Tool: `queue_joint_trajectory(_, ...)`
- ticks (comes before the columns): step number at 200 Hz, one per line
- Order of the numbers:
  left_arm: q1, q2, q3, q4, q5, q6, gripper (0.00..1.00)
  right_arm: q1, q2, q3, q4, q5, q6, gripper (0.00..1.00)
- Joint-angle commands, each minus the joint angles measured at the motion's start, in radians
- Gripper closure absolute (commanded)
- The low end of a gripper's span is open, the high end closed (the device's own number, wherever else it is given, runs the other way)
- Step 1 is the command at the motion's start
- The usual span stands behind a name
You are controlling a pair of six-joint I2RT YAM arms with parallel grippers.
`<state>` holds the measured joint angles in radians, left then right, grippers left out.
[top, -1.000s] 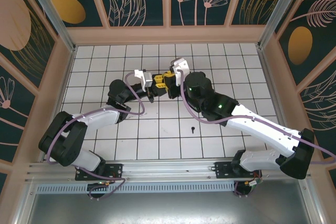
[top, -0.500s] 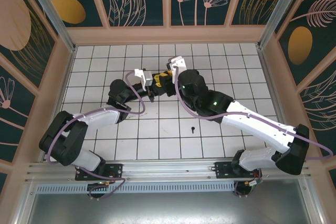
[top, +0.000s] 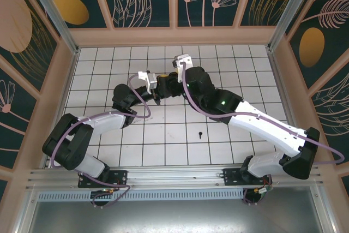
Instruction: Insert the wireless bluetooth earbuds into the charging case
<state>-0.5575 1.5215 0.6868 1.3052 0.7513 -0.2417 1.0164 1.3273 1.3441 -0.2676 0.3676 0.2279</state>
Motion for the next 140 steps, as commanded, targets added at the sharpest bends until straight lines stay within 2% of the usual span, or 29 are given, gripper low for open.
queue_joint_trajectory(1, -0.007, -0.009, 0.03, 0.115, 0.005, -0.014, 1.0, -0.021, 0.006, 0.029, -0.061, -0.013, 0.043, 0.31)
queue_joint_trajectory(40, -0.008, -0.008, 0.028, 0.116, 0.005, -0.016, 1.0, -0.061, -0.024, 0.024, -0.033, -0.086, 0.081, 0.26)
queue_joint_trajectory(106, -0.008, 0.006, 0.031, 0.117, 0.003, -0.015, 1.0, -0.135, -0.092, -0.009, 0.054, -0.297, 0.128, 0.19)
queue_joint_trajectory(140, -0.008, 0.018, 0.034, 0.118, 0.0, -0.015, 1.0, -0.156, -0.116, 0.0, 0.071, -0.331, 0.148, 0.18)
